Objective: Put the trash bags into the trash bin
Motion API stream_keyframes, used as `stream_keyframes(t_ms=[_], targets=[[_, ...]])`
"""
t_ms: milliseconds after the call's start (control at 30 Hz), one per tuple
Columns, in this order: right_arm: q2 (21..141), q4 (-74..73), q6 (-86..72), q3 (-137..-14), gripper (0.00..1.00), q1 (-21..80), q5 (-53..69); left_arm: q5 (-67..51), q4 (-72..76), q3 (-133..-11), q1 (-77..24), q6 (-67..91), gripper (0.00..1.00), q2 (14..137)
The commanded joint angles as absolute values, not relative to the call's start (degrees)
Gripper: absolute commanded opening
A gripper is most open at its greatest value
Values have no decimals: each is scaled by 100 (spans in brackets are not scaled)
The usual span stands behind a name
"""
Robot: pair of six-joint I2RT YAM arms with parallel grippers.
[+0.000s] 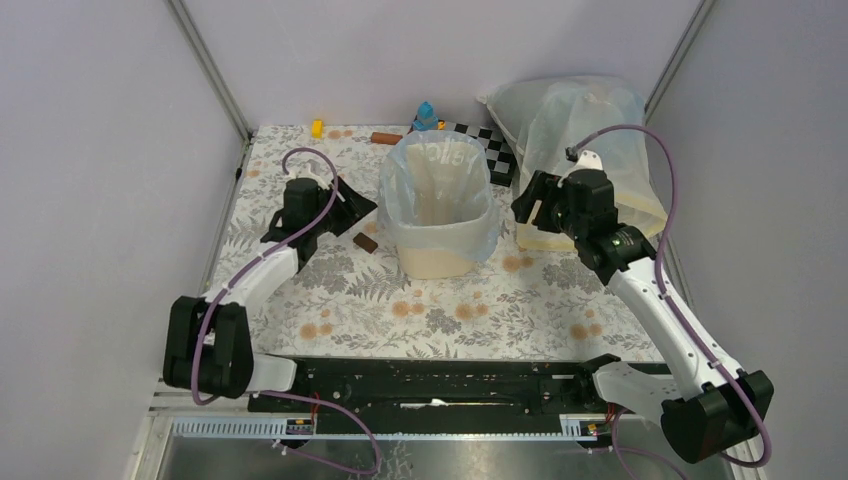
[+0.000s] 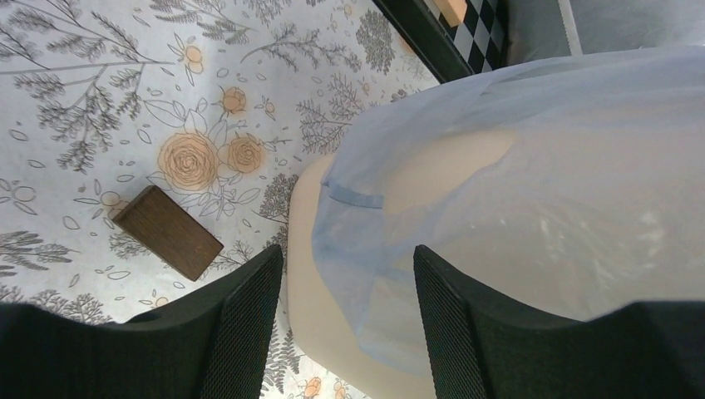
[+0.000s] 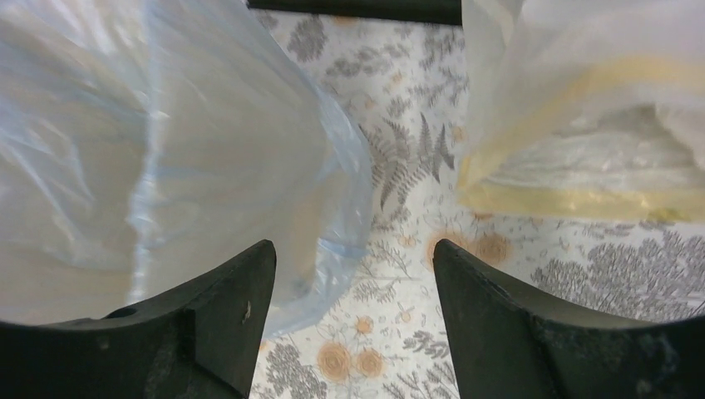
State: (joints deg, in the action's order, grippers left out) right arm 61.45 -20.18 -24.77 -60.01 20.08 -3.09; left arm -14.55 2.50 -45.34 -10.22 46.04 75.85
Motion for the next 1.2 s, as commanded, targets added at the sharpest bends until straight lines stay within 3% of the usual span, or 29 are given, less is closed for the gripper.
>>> stream_keyframes(t_ms=[0, 167, 367, 667, 867, 967, 1033, 1167], targets=[[6280, -1519, -2712, -5576, 76, 1926, 190, -1880, 923, -4736, -991, 4860, 62, 7905], [6907, -921, -2934, -5371, 77, 1872, 1014, -2021, 1256, -4571, -993, 5022, 62, 8141], [7703, -550, -2963, -5413, 69, 1858, 1349, -2205, 1494, -4563, -993, 5071, 58, 8540], [8279, 190, -3041, -4860, 47, 1863, 1343, -2371, 2096, -4244, -993, 5156, 45, 9168], [8508, 246, -2999, -4847, 39, 1864, 1328, -2354, 2294, -4175, -993, 5162, 35, 9391], [8574, 246, -2963, -4873, 39, 1862, 1327, -2321, 2285, -4162, -993, 5109, 32, 9467], [8547, 227, -2937, -4898, 48, 1863, 1302, -2329, 2257, -4157, -993, 5082, 33, 9479], [8177, -63, -2721, -5022, 64, 1854, 915, -2148, 2001, -4172, -992, 4946, 43, 9218]])
